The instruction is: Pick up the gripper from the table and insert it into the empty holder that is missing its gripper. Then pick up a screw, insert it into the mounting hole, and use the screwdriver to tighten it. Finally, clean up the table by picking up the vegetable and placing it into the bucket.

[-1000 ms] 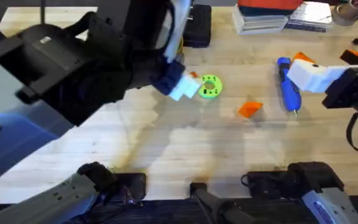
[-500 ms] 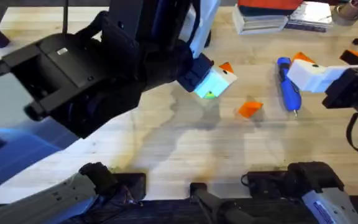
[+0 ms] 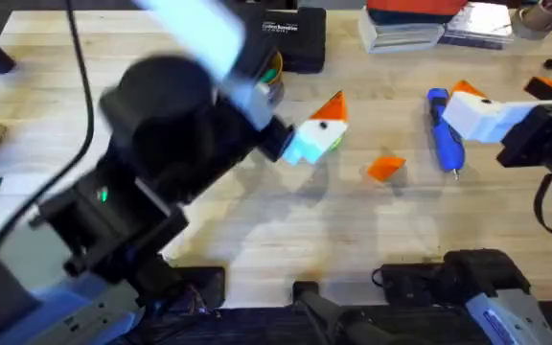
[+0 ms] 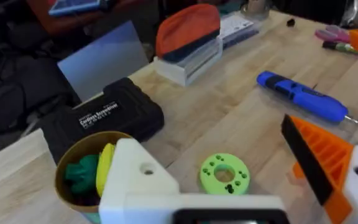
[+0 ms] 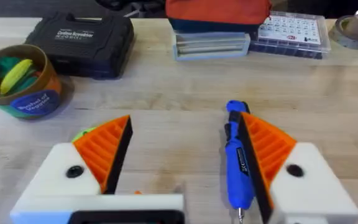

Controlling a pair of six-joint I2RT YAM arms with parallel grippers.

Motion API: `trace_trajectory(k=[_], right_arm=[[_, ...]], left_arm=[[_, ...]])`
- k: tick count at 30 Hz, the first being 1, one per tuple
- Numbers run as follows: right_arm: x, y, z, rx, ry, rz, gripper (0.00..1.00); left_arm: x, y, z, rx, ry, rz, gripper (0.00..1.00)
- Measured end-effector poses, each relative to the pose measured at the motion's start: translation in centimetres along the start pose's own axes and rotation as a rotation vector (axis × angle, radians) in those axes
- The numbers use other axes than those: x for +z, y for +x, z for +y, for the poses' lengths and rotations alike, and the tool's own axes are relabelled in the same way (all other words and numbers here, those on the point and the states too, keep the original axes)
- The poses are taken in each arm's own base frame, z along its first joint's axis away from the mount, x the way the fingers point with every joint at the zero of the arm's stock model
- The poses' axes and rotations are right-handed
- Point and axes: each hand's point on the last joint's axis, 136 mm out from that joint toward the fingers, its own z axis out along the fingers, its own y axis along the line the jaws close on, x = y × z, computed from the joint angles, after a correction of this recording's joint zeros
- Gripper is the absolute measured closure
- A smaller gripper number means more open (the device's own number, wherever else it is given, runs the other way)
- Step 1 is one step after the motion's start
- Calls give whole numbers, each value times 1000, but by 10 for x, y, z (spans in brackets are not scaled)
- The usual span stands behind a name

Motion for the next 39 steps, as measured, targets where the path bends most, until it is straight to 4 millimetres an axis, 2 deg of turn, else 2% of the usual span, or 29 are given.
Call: trace_trajectory(k=[5, 13, 25, 39], right_arm=[[0, 0, 0, 0, 0, 0, 7], [0, 0, 0, 0, 0, 1, 7], [0, 0, 0, 0, 0, 1, 7], [0, 0, 0, 0, 0, 0, 9]], left_arm=[[-38, 24, 2, 2, -14, -162, 16], [-73, 52, 5, 21, -17, -288, 15], [-75, 106, -6, -134, 46, -130, 15], [-75, 106, -6, -160, 48, -130, 15]])
